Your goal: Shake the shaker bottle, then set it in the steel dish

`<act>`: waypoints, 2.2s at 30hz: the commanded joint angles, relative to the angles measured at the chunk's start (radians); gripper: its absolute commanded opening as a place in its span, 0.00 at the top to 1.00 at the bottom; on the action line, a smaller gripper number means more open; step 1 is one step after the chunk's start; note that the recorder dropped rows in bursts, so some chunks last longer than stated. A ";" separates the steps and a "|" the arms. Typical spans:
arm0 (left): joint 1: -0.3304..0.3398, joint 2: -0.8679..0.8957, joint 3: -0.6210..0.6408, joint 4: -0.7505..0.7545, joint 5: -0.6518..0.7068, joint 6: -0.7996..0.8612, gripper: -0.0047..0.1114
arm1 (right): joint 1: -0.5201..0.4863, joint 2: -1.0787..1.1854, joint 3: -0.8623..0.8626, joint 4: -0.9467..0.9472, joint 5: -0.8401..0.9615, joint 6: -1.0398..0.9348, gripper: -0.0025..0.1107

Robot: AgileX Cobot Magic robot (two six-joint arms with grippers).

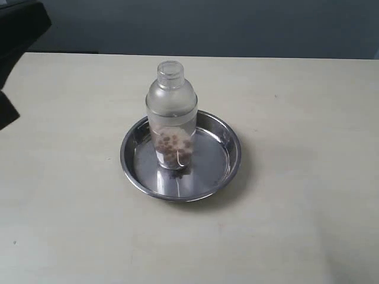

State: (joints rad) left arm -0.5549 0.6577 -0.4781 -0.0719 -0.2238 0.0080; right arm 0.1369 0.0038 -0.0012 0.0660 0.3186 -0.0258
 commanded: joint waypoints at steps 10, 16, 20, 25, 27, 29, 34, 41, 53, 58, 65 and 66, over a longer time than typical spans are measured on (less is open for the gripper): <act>0.038 -0.241 0.055 0.022 0.224 0.054 0.95 | 0.004 -0.004 0.001 -0.001 -0.013 0.000 0.98; 0.208 -0.349 0.133 0.020 0.230 -0.026 0.96 | 0.004 -0.004 0.001 -0.001 -0.013 0.000 0.98; 0.325 -0.460 0.207 0.015 0.237 -0.032 0.96 | 0.004 -0.004 0.001 -0.001 -0.013 0.000 0.98; 0.431 -0.606 0.263 0.015 0.322 -0.032 0.96 | 0.004 -0.004 0.001 -0.001 -0.013 0.000 0.98; 0.460 -0.653 0.273 0.013 0.384 -0.032 0.96 | 0.004 -0.004 0.001 -0.001 -0.013 0.000 0.98; 0.483 -0.658 0.280 0.011 0.448 -0.032 0.96 | 0.004 -0.004 0.001 -0.001 -0.013 0.000 0.98; 0.522 -0.658 0.289 0.002 0.536 -0.032 0.96 | 0.004 -0.004 0.001 -0.001 -0.013 0.000 0.98; 0.535 -0.658 0.419 -0.030 0.418 -0.032 0.96 | 0.004 -0.004 0.001 -0.001 -0.013 0.000 0.98; 0.535 -0.658 0.478 -0.012 0.362 -0.023 0.96 | 0.004 -0.004 0.001 -0.001 -0.013 0.000 0.98; 0.535 -0.658 0.478 -0.001 0.434 -0.023 0.96 | 0.004 -0.004 0.001 -0.001 -0.013 0.000 0.98; 0.535 -0.658 0.478 -0.001 0.448 0.003 0.96 | 0.004 -0.004 0.001 -0.001 -0.013 0.000 0.98; 0.535 -0.658 0.478 -0.001 0.447 0.013 0.96 | 0.004 -0.004 0.001 -0.001 -0.013 0.000 0.98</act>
State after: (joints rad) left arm -0.0215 0.0052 -0.0050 -0.0743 0.2197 0.0054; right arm 0.1369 0.0038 -0.0012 0.0660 0.3186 -0.0262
